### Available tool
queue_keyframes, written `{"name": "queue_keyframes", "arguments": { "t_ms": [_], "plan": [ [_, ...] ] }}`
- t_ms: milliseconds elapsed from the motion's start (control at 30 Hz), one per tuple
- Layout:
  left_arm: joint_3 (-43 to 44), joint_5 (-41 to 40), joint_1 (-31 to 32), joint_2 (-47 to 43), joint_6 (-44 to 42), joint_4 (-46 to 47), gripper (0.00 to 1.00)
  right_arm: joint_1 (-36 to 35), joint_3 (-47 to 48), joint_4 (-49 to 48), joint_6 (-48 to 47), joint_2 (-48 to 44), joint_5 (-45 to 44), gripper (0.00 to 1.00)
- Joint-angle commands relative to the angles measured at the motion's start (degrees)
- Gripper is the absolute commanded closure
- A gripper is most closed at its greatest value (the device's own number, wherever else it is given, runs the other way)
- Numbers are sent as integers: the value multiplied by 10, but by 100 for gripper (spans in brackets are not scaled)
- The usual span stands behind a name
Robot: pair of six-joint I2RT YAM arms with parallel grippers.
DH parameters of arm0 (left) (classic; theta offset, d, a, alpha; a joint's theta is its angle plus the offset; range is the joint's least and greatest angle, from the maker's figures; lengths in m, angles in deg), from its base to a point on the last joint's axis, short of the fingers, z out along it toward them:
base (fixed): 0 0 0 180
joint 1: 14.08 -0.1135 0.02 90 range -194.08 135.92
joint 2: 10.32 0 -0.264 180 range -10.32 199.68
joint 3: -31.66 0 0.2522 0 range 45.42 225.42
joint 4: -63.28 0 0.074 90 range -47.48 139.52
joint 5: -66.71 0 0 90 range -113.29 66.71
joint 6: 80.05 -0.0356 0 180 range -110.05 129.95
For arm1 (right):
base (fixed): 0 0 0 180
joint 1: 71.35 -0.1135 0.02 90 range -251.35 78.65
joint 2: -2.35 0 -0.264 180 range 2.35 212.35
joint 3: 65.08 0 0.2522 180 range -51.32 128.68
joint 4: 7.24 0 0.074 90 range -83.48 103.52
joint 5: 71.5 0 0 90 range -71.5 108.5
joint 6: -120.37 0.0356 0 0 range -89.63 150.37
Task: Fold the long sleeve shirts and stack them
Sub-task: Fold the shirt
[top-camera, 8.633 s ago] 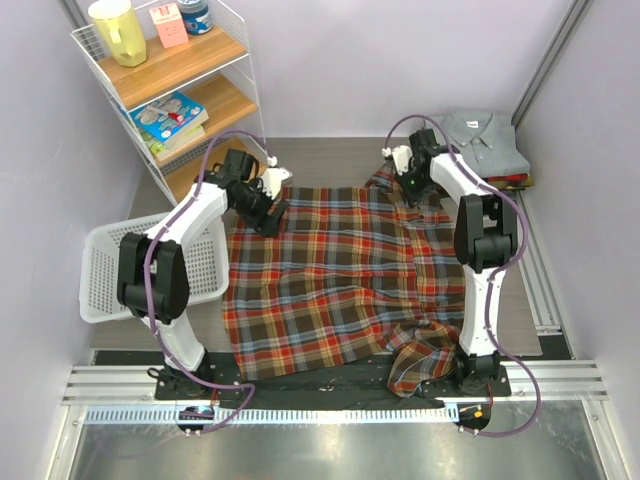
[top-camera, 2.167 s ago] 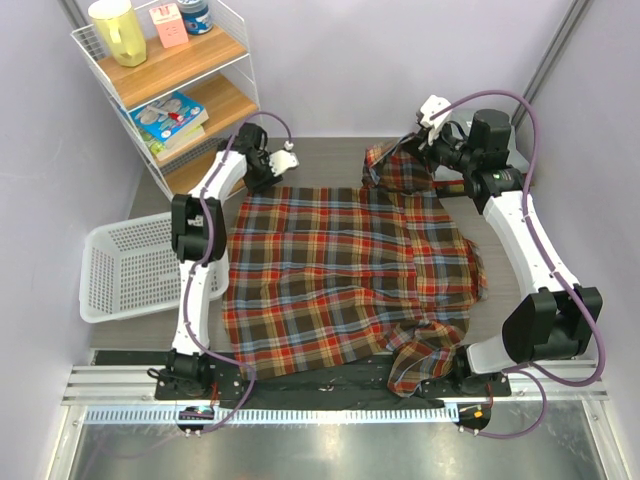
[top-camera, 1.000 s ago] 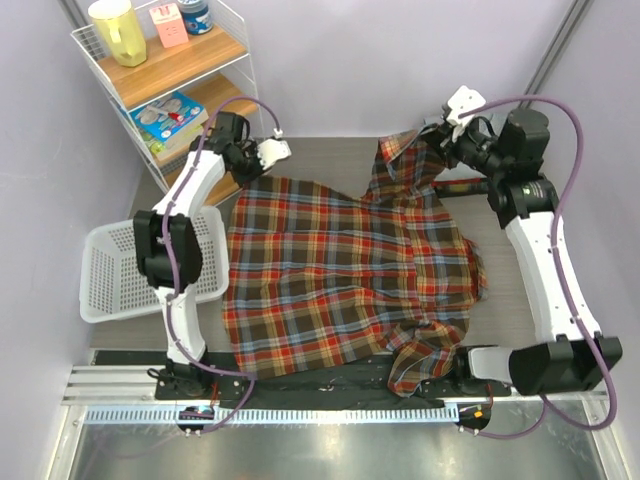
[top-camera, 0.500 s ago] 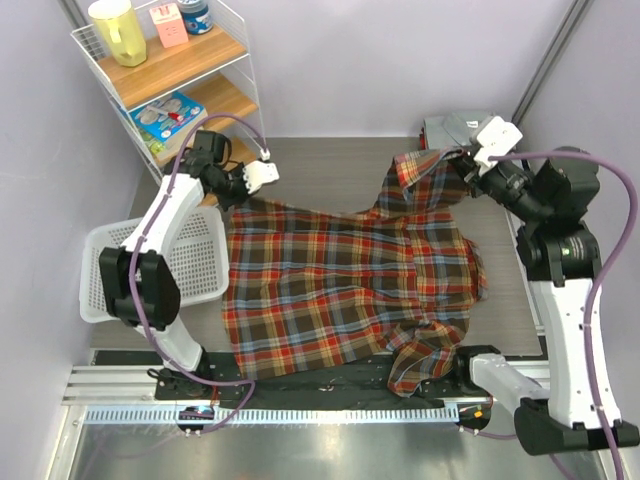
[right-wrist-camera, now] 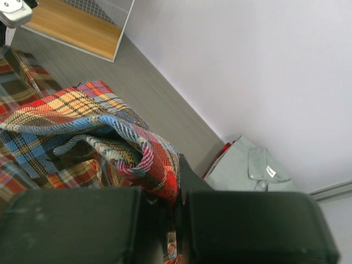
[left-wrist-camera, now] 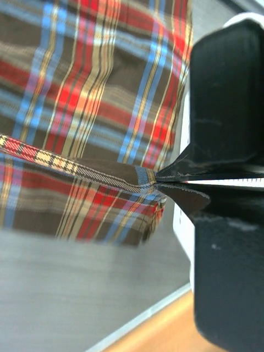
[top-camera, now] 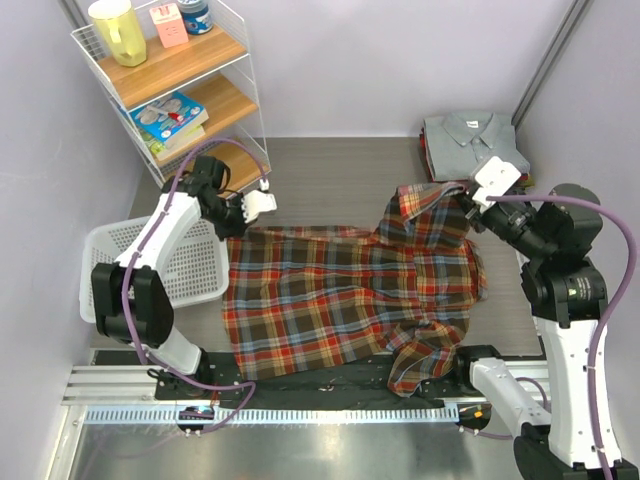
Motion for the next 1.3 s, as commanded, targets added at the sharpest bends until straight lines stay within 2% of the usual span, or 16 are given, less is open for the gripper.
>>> {"name": "queue_keyframes", "arguments": {
  "t_ms": [0, 167, 267, 300, 400, 600, 733, 867, 1133, 1267],
  "plan": [
    [-25, 11, 6, -11, -8, -19, 98, 3, -27, 18, -23, -13, 9, 99],
    [-62, 0, 19, -2, -30, -43, 99, 3, -40, 48, -36, -9, 21, 99],
    [-61, -6, 19, 6, -47, -66, 85, 2, -55, 72, -53, -10, 54, 99],
    [-55, -4, 19, 14, -50, -79, 74, 2, -59, 75, -56, -9, 60, 99],
    [-39, 23, 18, 9, -43, -98, 63, 2, -73, 76, -62, -2, 71, 99],
    [-16, 47, 19, 17, 40, -30, 59, 1, -84, 60, -55, 38, 105, 99],
    [-3, 20, 32, 43, 135, 33, 59, -3, -111, 21, -34, 93, 88, 99],
    [2, -22, 54, 85, 229, 61, 53, -25, -106, 4, -11, 189, 47, 99],
    [-6, -65, 74, 159, 329, 95, 55, -52, -110, -30, 8, 361, -64, 99],
    [28, -70, 76, 218, 373, 99, 56, -56, -103, -65, 18, 438, -100, 99]
  ]
}}
